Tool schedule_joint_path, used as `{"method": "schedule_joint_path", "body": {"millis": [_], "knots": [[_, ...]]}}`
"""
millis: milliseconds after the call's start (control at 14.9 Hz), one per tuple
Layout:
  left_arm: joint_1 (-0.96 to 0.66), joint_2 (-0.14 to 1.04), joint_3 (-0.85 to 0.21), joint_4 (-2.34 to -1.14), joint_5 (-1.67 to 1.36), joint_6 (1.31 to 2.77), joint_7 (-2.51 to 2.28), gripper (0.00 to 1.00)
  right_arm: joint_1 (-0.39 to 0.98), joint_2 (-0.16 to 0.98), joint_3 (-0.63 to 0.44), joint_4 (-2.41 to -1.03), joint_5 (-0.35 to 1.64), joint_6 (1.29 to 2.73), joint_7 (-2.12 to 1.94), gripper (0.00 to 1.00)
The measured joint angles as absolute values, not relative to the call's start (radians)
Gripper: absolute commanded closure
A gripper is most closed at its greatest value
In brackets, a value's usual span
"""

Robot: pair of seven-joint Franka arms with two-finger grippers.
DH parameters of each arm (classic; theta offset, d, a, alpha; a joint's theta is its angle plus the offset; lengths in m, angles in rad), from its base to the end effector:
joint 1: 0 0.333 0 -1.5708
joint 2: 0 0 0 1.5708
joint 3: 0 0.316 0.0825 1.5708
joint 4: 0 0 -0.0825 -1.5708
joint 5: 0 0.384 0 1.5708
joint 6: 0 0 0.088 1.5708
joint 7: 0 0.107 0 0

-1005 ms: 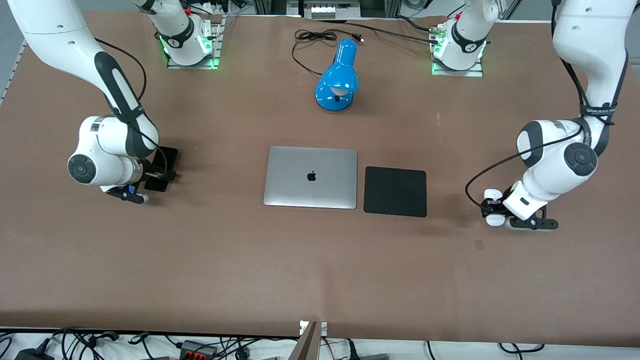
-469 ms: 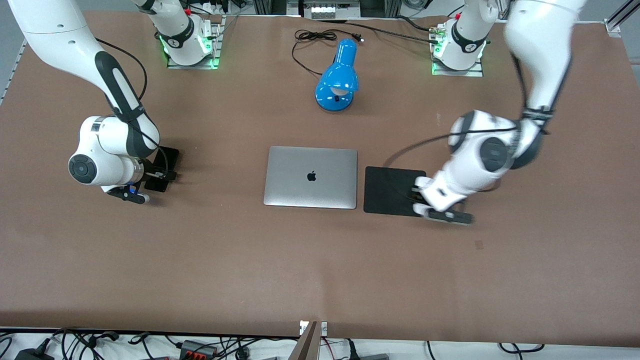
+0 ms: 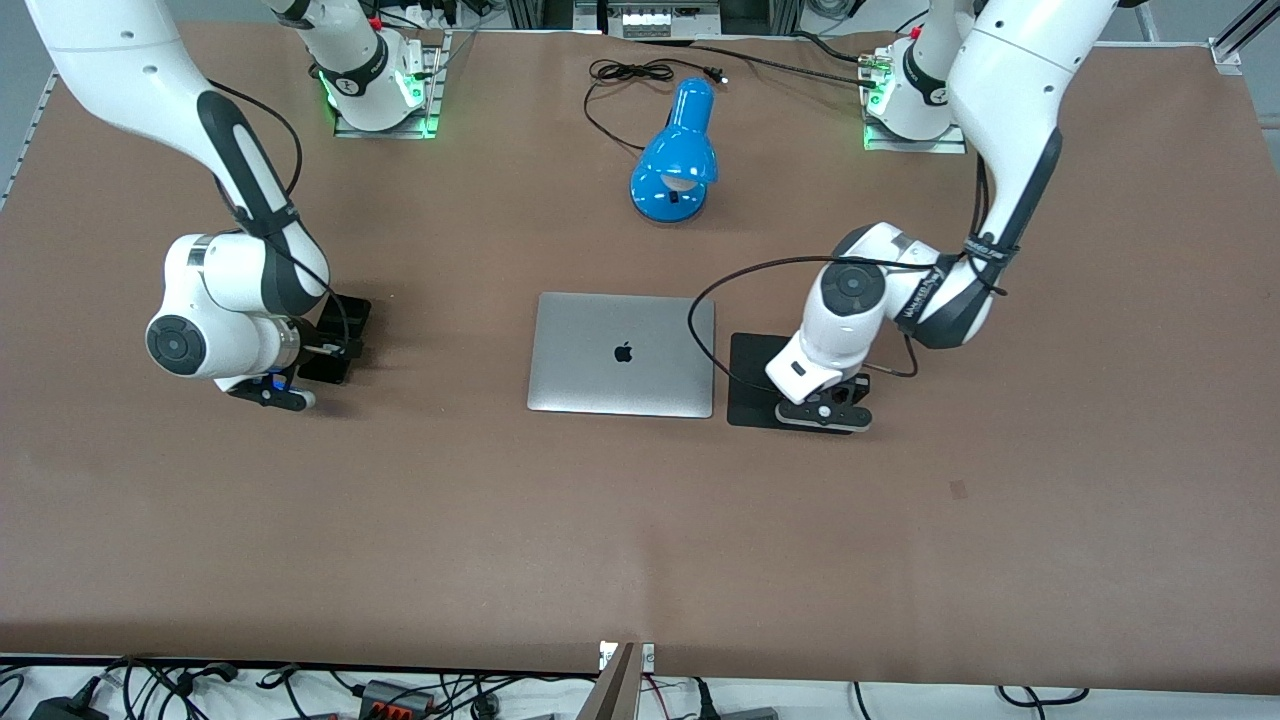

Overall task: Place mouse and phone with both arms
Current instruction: 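Carry the mouse onto the black pad while the right gripper carries the phone, then lower the mouse onto the pad and open the left gripper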

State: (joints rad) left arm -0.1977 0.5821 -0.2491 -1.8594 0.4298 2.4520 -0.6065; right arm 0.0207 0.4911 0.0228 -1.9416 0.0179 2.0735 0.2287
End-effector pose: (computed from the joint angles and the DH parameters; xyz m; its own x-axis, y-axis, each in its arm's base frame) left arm 0.5851 -0.2697 0.2153 0.9861 -0.1307 0.1025 -0.1196 -0.9869 -0.1081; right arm 0.5786 0.0259 0.2039 0.9174 -0.1941 -0.3475 -0.1856 -0.9809 0.0579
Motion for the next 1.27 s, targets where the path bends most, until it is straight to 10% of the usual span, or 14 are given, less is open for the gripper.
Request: {"method": "schedule_joint_path", "body": {"millis": [670, 737, 938, 1273], "knots": [[-0.183, 0.605, -0.24, -1.981, 0.44, 2.704, -0.703, 0.66, 0.141, 0.491, 0.114, -1.853, 0.041, 1.989, 0.242, 0.85], [-0.183, 0.607, -0.24, -1.981, 0.44, 2.704, -0.704, 0.6, 0.164, 0.494, 0.116, -1.853, 0.062, 2.0, 0.246, 0.85], [-0.183, 0.613, -0.239, -1.982, 0.44, 2.704, -0.705, 0.0, 0.208, 0.513, 0.117, -1.853, 0.084, 2.056, 0.283, 0.85], [-0.173, 0.612, -0.237, -1.979, 0.44, 2.711, -0.705, 0.0, 0.248, 0.586, 0.118, -1.845, 0.162, 2.172, 0.357, 0.86]]}}
